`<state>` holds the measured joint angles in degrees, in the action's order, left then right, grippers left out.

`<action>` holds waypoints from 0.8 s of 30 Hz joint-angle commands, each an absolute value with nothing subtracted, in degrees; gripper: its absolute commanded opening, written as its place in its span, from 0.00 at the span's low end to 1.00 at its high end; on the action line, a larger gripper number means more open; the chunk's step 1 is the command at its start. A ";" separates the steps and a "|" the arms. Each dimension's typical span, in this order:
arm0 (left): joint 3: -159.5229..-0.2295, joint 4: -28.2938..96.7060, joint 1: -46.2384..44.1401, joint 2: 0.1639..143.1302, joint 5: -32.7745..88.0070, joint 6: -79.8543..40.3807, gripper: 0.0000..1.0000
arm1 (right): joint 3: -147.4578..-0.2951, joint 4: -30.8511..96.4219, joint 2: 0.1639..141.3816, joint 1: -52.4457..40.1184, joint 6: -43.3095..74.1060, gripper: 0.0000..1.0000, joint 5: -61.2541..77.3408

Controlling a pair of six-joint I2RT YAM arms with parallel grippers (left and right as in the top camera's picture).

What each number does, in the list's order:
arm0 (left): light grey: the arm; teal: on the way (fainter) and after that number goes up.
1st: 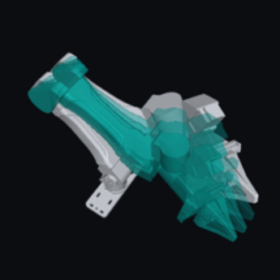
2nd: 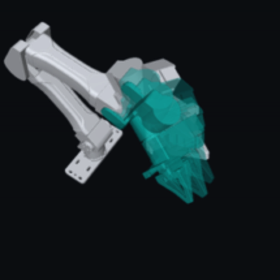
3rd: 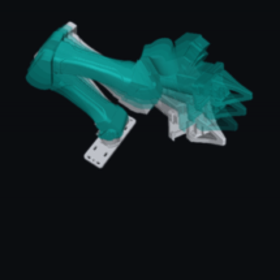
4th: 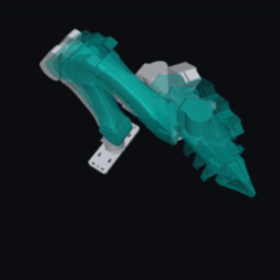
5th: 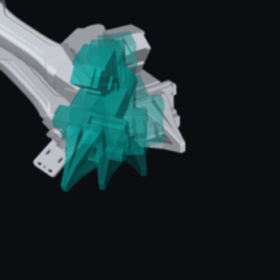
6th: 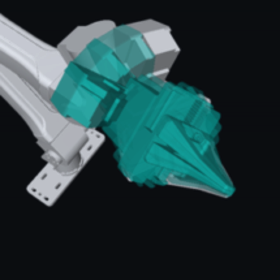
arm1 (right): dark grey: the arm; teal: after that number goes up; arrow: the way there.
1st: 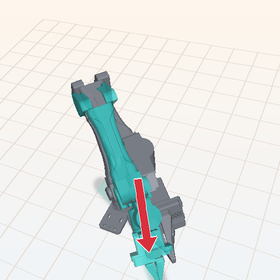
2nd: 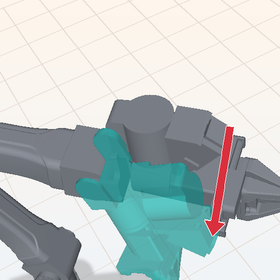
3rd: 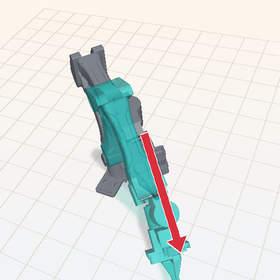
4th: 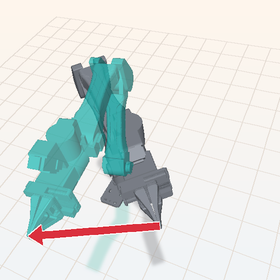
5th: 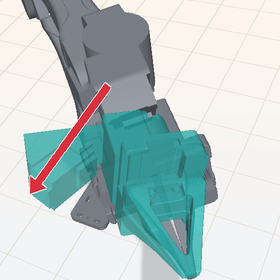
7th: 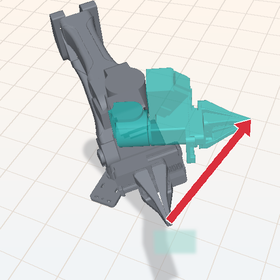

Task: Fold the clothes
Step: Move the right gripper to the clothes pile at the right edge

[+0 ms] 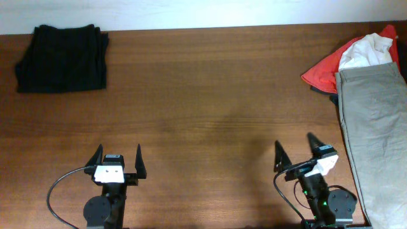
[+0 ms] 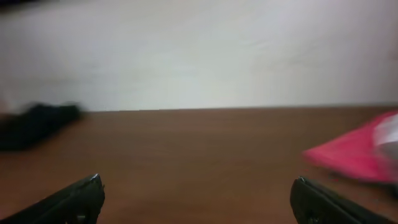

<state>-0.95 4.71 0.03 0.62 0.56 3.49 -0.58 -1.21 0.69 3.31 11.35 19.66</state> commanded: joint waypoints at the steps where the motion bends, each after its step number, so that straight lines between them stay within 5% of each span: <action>1: -0.49 4.71 0.27 0.40 0.19 4.19 0.99 | -0.32 -1.98 0.30 2.85 27.51 0.99 30.02; 9: -0.49 4.73 0.27 0.40 0.19 4.19 0.99 | -1.04 -19.16 0.32 2.85 29.23 0.99 25.76; 14: -0.49 4.73 0.27 0.40 0.19 4.19 0.99 | -7.90 -18.87 3.31 2.87 24.34 0.99 15.86; 24: -0.49 4.73 0.27 0.40 0.19 4.19 0.99 | -37.17 -6.63 39.24 3.07 8.86 0.99 0.36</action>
